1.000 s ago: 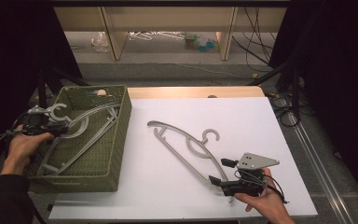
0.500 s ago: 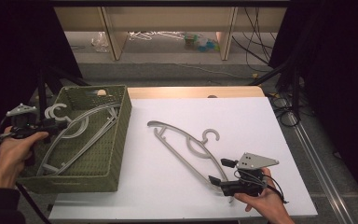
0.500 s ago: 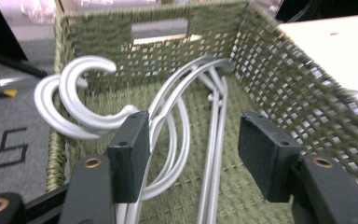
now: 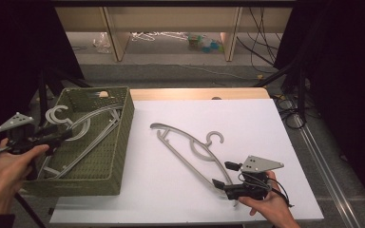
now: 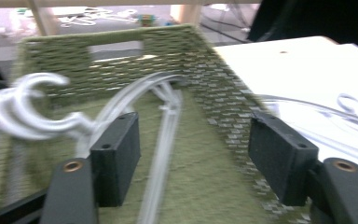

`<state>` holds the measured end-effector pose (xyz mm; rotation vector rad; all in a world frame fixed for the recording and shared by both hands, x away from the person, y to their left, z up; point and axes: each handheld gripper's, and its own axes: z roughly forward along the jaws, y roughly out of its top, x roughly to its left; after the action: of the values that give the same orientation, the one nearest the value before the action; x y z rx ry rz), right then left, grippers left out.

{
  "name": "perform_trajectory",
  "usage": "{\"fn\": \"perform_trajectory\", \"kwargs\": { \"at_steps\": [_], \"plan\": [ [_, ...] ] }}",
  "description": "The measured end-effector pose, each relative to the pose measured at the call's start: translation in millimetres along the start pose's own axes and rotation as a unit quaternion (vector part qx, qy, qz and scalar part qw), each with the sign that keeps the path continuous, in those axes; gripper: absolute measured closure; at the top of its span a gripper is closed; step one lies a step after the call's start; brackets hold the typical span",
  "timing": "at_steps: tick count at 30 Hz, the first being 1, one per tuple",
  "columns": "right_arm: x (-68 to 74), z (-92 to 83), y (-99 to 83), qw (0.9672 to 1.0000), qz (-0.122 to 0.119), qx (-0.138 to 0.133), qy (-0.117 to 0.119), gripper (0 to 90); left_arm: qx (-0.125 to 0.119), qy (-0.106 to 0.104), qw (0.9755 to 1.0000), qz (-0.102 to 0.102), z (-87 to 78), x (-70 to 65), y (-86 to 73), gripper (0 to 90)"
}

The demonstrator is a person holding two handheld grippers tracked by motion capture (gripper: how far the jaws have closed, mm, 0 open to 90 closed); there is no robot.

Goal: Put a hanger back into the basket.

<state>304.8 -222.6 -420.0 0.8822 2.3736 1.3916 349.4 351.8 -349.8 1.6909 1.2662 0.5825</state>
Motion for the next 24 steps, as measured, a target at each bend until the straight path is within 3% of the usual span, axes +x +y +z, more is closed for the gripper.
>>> {"fn": "perform_trajectory", "kwargs": {
  "at_steps": [6,9,16,24],
  "plan": [
    [-0.7,1.8,-1.0,1.0,0.002,-0.005,0.006,25.9,-0.016,-0.04,0.9989,0.016,5.3,-41.7,-3.4,27.9],
    [-1.4,2.1,-1.2,0.9999,0.004,-0.004,0.009,25.4,-0.023,-0.069,0.9971,0.023,11.3,-62.7,-7.0,26.0],
    [-3.0,2.4,-2.0,0.9999,0.011,-0.011,0.002,22.1,-0.036,-0.104,0.9933,0.037,22.7,-99.6,-14.7,22.8],
    [-3.7,2.9,-2.8,0.9996,0.021,-0.015,0.008,20.9,-0.026,-0.146,0.9878,0.047,36.1,-135.5,-28.8,17.8]
  ]
}}
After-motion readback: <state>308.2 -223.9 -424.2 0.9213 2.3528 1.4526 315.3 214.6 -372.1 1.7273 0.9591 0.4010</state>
